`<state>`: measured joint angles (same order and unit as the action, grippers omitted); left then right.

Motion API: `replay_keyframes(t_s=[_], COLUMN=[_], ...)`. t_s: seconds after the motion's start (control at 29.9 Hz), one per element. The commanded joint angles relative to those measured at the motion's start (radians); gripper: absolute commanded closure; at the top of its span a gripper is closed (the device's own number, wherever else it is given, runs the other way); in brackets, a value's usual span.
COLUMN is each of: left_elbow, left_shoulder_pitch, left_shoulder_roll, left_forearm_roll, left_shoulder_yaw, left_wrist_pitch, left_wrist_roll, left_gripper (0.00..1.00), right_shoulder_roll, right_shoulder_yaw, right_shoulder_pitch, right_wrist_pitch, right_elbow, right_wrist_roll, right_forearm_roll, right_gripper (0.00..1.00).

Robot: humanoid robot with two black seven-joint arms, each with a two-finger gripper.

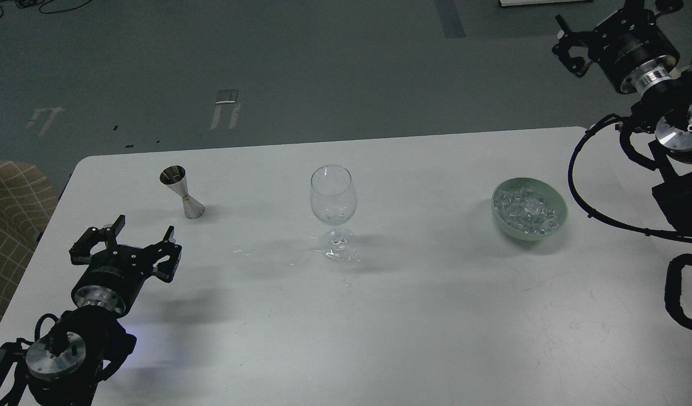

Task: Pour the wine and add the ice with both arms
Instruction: 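Move the left gripper toward the silver jigger and close on it, then lift the jigger with the left gripper and carry it toward the wine glass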

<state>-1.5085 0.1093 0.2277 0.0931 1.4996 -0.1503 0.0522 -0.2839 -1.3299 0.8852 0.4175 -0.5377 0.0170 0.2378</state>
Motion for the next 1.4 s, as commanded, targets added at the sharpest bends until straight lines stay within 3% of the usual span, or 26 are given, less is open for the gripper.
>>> replay_keyframes(t_s=[0.0, 0.17, 0.33, 0.6, 1.07, 1.27, 1.37], left_elbow=[0.088, 0.183, 0.304, 0.358, 0.576, 0.649, 0.689], left_shoulder_pitch=[-0.074, -0.146, -0.220, -0.278, -0.413, -0.444, -0.471], left_shoulder_roll=[-0.014, -0.018, -0.022, -0.045, -0.051, -0.051, -0.050], left_forearm_roll=[-0.006, -0.004, -0.004, -0.006, -0.004, -0.004, -0.004], left_shoulder_yaw=[-0.027, -0.028, -0.032, -0.071, -0.078, -0.079, -0.102], left_wrist_pitch=[0.021, 0.054, 0.077, 0.080, 0.126, 0.187, 0.209], left_wrist_roll=[-0.002, 0.004, 0.008, 0.011, 0.014, 0.015, 0.040], left_gripper=[0.23, 0.36, 0.36, 0.35, 0.36, 0.42, 0.46], right_shoulder_roll=[0.000, 0.000, -0.001, -0.018, -0.029, -0.029, -0.029], right_shoulder_yaw=[0.000, 0.000, 0.000, 0.006, 0.006, 0.006, 0.006], right_shoulder_pitch=[0.000, -0.002, -0.006, -0.014, -0.023, -0.032, -0.032], right_wrist_pitch=[0.000, 0.000, -0.002, -0.002, -0.002, -0.002, -0.002], right_elbow=[0.001, 0.001, 0.002, 0.001, 0.001, 0.001, 0.001], right_wrist_roll=[0.000, 0.000, 0.000, 0.000, 0.001, 0.001, 0.001], right_forearm_roll=[0.000, 0.000, 0.000, 0.000, 0.000, 0.000, 0.000], right_gripper=[0.00, 0.00, 0.00, 0.00, 0.00, 0.00, 0.00])
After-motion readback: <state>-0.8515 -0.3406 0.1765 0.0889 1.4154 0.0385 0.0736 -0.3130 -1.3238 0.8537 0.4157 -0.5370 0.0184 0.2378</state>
